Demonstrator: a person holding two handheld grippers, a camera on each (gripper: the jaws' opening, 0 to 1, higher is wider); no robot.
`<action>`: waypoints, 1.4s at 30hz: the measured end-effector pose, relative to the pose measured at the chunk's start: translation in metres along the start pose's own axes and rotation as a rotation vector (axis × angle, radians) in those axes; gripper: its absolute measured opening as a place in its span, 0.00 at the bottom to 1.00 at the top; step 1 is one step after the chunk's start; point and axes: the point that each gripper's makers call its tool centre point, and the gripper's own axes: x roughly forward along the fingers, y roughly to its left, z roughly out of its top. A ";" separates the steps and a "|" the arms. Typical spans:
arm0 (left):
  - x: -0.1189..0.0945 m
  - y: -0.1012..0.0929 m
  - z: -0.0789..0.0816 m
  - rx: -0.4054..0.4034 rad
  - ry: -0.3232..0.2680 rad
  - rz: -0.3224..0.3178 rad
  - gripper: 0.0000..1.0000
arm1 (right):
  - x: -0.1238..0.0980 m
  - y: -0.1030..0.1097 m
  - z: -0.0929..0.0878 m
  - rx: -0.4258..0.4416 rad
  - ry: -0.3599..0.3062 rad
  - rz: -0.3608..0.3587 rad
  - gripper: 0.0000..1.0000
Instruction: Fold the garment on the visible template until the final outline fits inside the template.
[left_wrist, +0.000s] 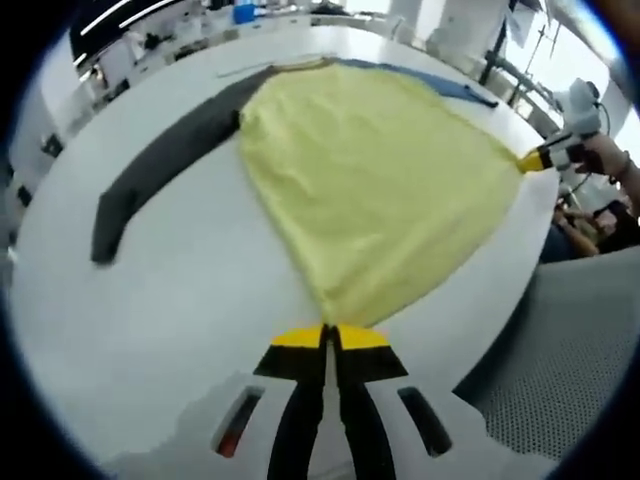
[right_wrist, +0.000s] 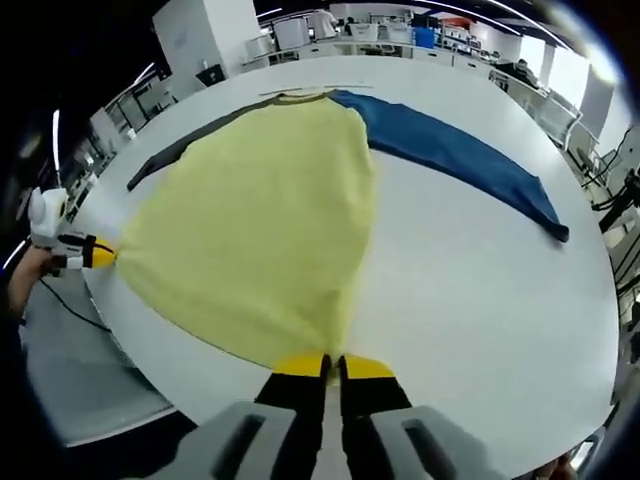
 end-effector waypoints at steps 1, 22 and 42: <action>0.000 0.000 0.000 -0.022 -0.013 0.003 0.01 | 0.000 0.000 0.001 0.011 -0.011 -0.004 0.03; -0.060 -0.014 0.053 -0.196 -0.300 -0.065 0.62 | -0.046 -0.043 0.080 -0.028 -0.268 -0.066 0.38; -0.073 -0.011 0.072 -0.071 -0.343 -0.007 0.99 | -0.028 -0.145 0.130 -0.066 -0.318 -0.149 0.39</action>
